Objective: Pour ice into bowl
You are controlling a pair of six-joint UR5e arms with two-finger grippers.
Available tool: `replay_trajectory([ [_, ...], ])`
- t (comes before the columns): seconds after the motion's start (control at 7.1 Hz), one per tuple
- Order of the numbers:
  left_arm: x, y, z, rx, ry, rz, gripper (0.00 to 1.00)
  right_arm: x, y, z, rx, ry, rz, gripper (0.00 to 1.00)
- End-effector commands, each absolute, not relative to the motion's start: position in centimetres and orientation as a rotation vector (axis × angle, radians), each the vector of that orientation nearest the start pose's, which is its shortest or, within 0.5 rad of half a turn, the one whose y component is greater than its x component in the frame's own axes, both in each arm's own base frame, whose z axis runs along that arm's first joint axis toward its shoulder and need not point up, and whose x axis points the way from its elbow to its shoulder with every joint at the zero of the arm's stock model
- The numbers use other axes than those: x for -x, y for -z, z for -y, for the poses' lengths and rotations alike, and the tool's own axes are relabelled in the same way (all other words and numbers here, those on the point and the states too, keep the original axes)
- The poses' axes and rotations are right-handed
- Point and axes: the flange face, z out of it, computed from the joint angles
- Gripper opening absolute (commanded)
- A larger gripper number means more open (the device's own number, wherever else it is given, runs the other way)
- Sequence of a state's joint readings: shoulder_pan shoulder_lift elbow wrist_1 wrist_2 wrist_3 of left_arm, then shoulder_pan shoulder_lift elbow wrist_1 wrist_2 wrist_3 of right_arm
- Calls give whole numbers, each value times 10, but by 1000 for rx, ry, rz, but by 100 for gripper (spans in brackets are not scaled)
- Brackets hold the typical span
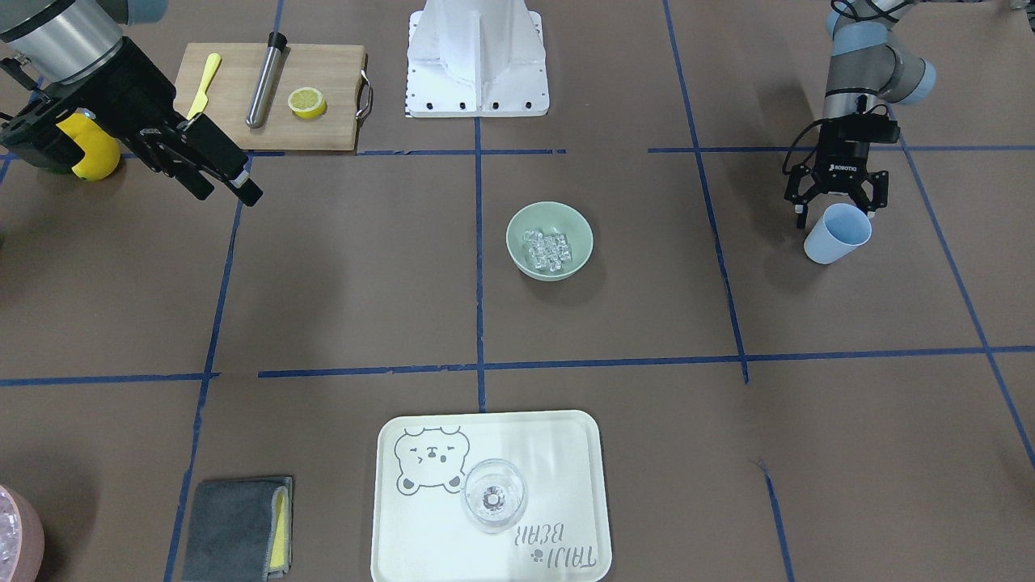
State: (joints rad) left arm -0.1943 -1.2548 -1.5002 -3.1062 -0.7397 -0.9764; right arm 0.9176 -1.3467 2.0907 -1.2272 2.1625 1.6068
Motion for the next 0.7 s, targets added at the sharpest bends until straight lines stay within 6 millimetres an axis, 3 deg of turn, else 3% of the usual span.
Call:
replay_trajectory([
  [0.0,-250,-643,250,-1011,-43,-716,100,243,-260,446,30,-519,1193,100],
  [0.14,-237,-646,241,-955,-139,-727,100,244,-260,445,31,-516,1194,100],
  [0.28,-231,-651,236,-924,-208,-723,100,258,-254,440,34,-498,1194,100],
  [0.42,-216,-650,242,-951,-284,-672,100,279,-245,433,34,-480,1199,100],
  [0.56,-206,-651,250,-964,-353,-638,100,284,-241,431,49,-488,1206,100],
])
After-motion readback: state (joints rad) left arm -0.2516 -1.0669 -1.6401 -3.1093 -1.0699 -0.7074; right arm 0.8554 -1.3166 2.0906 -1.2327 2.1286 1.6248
